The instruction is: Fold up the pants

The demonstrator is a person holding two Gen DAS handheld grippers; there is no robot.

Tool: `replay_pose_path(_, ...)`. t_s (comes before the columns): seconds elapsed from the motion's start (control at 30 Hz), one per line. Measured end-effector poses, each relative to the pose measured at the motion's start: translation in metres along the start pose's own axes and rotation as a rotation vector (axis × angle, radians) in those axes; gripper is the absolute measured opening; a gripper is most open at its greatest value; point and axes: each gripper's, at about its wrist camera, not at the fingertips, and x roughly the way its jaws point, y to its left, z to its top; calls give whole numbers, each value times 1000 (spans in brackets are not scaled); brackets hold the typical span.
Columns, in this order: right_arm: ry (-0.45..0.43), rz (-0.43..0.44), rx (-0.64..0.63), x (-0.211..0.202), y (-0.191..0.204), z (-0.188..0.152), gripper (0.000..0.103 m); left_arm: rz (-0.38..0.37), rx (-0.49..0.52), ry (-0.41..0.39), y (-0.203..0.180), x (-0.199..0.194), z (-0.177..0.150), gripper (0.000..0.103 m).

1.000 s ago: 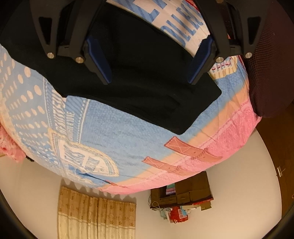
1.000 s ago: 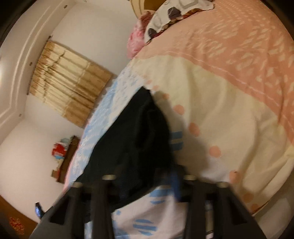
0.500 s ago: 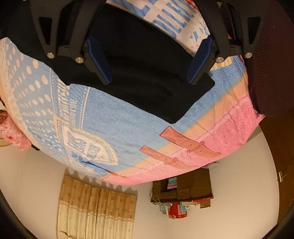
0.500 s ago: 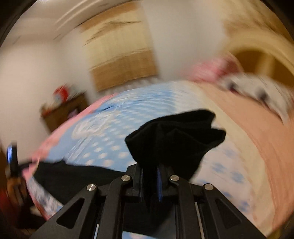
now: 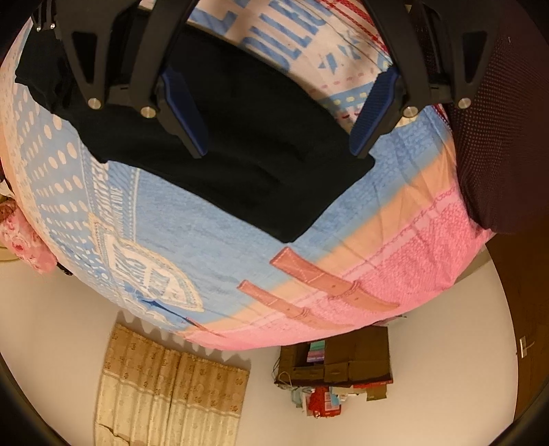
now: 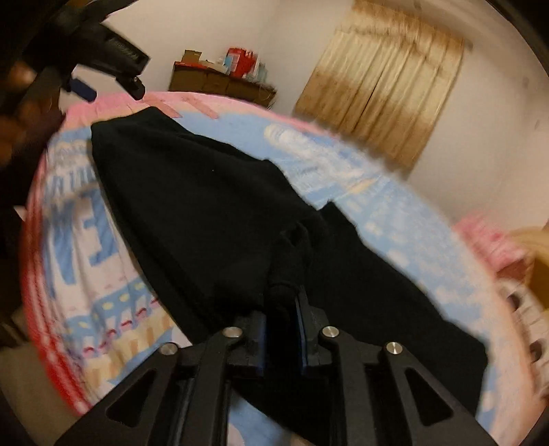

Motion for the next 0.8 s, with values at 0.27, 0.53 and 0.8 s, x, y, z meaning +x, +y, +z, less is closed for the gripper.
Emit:
replay_pose_path(0.27,10,109,9,-4,-5,14,66,-40,16,47,-8,18,-8,87)
replay_pose_path(0.53,-65,336,139,-22,-11,31,67,1,111,1,-17,11,-7,87)
replay_pose_path(0.8,-7,367,350,18,-129,38,67,-116,238,9,-41,1,-27,87)
